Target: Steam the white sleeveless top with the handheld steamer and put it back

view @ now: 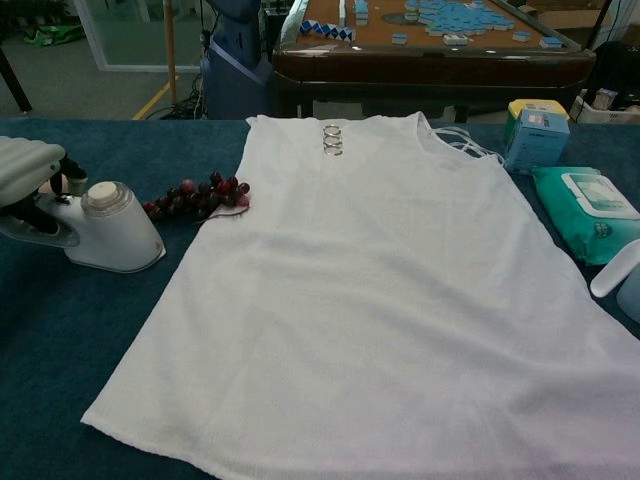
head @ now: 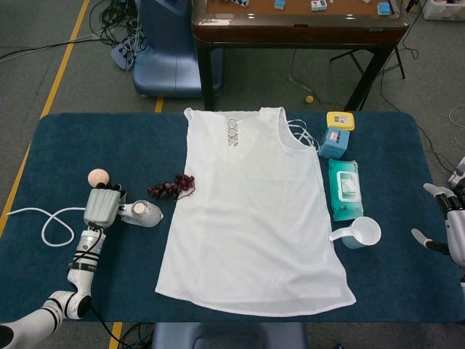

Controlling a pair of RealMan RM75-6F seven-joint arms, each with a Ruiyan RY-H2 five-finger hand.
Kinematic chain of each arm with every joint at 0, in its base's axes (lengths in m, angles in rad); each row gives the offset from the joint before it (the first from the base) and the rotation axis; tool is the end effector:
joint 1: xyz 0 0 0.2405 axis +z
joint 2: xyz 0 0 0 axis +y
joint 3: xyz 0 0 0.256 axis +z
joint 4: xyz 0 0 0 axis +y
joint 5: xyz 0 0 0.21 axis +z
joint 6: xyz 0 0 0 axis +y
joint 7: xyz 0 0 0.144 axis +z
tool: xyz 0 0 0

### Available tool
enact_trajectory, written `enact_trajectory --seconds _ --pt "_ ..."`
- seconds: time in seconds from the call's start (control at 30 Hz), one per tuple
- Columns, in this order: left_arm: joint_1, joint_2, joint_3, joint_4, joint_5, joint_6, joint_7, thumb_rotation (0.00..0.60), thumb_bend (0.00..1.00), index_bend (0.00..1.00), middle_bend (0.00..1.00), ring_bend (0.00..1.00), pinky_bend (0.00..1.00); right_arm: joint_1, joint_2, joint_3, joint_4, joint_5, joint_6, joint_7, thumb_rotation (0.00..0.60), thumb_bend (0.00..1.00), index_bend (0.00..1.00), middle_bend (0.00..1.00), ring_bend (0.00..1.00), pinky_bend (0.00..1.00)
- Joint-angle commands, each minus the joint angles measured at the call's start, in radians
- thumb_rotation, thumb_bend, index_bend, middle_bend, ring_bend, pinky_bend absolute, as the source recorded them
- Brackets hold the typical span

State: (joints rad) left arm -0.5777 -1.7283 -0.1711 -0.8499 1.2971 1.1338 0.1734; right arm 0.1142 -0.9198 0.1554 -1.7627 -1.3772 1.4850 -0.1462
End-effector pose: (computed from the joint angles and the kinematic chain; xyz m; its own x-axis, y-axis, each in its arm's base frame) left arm -0.2768 0.3648 0.0138 0.6103 0.0000 0.7921 0.7856 -0.1279 -0.6053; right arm -0.2903 -0.2081 0.2280 0.5449 0.1064 0.8317 -0.8385 0.0742 0.5399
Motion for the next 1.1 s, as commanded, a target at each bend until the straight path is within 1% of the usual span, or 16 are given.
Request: enact_trajectory --seconds 0.03,0.2,0.33,0.43,0.57,0.67,0.83,0.97,1.07,1.1 --pt "-0.005 -0.002 0.003 0.024 0.020 0.001 -0.053 0.600 0.13 0.74 0.52 0.46 0.36 -0.002 0.002 -0.001 -0.003 -0.001 0.002 -0.001 0.600 0.10 0.22 0.28 0.23 0.29" --pt "-0.012 -0.002 -0.006 0.050 0.034 -0.008 -0.191 0.600 0.13 0.78 0.58 0.51 0.46 -0.008 0.003 -0.004 -0.010 -0.003 0.011 -0.003 0.600 0.10 0.22 0.28 0.23 0.29" --pt "-0.020 0.018 -0.014 0.043 0.031 -0.054 -0.315 0.600 0.13 0.82 0.67 0.58 0.55 -0.010 0.008 -0.006 -0.017 -0.001 0.007 -0.007 0.600 0.10 0.22 0.28 0.23 0.29" --pt "-0.027 0.030 -0.014 0.048 0.030 -0.087 -0.365 0.600 0.13 0.85 0.72 0.63 0.59 -0.009 0.011 -0.007 -0.023 -0.004 0.006 -0.011 0.600 0.10 0.22 0.28 0.23 0.29" --pt "-0.033 0.049 -0.021 0.037 0.022 -0.124 -0.434 0.600 0.13 0.85 0.74 0.64 0.61 -0.004 0.011 -0.011 -0.033 -0.012 -0.002 -0.021 0.600 0.10 0.22 0.28 0.23 0.29" --pt "-0.030 0.073 -0.028 -0.002 0.016 -0.135 -0.480 0.600 0.13 0.85 0.75 0.65 0.61 0.006 0.014 -0.020 -0.044 -0.024 -0.025 -0.029 0.600 0.10 0.22 0.28 0.23 0.29" --pt "-0.021 0.124 -0.031 -0.086 0.013 -0.141 -0.499 0.600 0.13 0.85 0.76 0.65 0.63 0.035 0.020 -0.038 -0.064 -0.063 -0.080 -0.030 0.600 0.10 0.22 0.28 0.23 0.29" --pt "-0.007 0.172 -0.044 -0.196 0.002 -0.111 -0.470 0.600 0.13 0.85 0.76 0.65 0.63 0.075 0.025 -0.065 -0.074 -0.145 -0.145 0.016 0.600 0.11 0.22 0.28 0.23 0.29" --pt "0.000 0.210 -0.054 -0.299 -0.006 -0.086 -0.417 0.600 0.13 0.85 0.76 0.65 0.63 0.116 0.024 -0.088 -0.081 -0.222 -0.203 0.058 0.600 0.19 0.22 0.28 0.23 0.29" --pt "0.002 0.220 -0.056 -0.329 -0.009 -0.080 -0.396 0.600 0.13 0.85 0.76 0.65 0.63 0.130 0.023 -0.094 -0.084 -0.245 -0.221 0.070 0.600 0.24 0.21 0.28 0.23 0.29"
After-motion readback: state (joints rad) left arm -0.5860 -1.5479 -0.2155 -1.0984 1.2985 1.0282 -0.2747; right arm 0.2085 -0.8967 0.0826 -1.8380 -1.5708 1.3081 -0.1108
